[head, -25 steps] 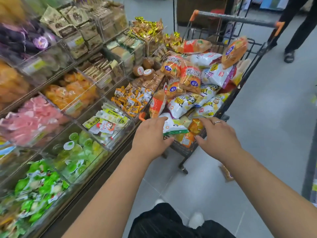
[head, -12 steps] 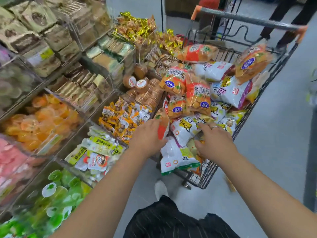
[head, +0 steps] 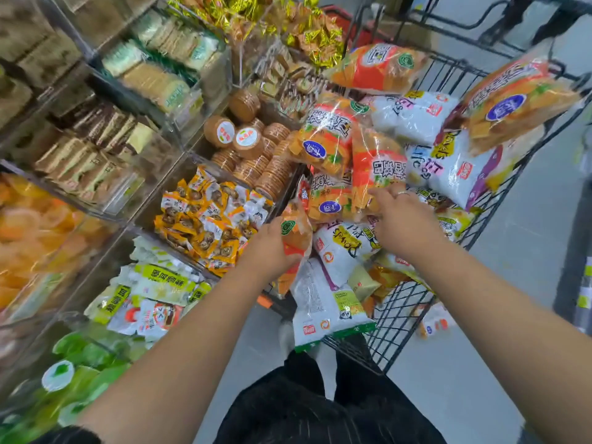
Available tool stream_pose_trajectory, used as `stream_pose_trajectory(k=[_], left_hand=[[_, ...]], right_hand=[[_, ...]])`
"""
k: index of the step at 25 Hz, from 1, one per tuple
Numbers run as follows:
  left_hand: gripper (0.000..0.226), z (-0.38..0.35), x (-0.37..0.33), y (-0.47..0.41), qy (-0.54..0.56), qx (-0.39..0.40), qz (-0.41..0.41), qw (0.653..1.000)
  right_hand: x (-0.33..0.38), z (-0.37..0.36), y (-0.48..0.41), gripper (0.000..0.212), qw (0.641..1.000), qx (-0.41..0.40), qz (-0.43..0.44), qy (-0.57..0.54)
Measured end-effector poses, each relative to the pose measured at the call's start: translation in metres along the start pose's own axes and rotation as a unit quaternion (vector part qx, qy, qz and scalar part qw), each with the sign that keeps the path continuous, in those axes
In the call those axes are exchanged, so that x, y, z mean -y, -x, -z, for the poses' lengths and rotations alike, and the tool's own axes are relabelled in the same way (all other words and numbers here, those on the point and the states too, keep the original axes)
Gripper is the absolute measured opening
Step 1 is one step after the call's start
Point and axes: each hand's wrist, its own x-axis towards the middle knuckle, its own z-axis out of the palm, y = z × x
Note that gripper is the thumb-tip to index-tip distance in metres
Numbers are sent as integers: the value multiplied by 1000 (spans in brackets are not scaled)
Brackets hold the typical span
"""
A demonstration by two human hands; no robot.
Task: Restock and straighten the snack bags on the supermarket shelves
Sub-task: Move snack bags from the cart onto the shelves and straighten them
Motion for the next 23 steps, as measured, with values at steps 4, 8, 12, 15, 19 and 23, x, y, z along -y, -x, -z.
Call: stream_pose_trajectory(k=[4, 8, 12, 15, 19, 23], left_hand=[[101, -28, -1, -20, 69, -17, 63, 995], [110, -42, -20, -32, 99, -65, 109, 987], [108, -52, -28, -51, 139, -99, 177, 969], [87, -52, -25, -57, 145, -122, 189, 964], [76, -44, -22, -44, 157, -121, 164, 966], [73, -35, -18, -20, 142, -112, 85, 980]], right_hand=[[-23, 6, -51, 66, 994, -8, 81, 79], [-42, 12, -89, 77, 974, 9, 154, 166], [-46, 11, -112, 62, 951, 6, 224, 215], [-43, 15, -124, 52, 918, 13, 293, 267], [-45, 24, -126, 49, 898, 10, 316, 305], [-49, 34, -118, 56, 929, -16, 234, 285]])
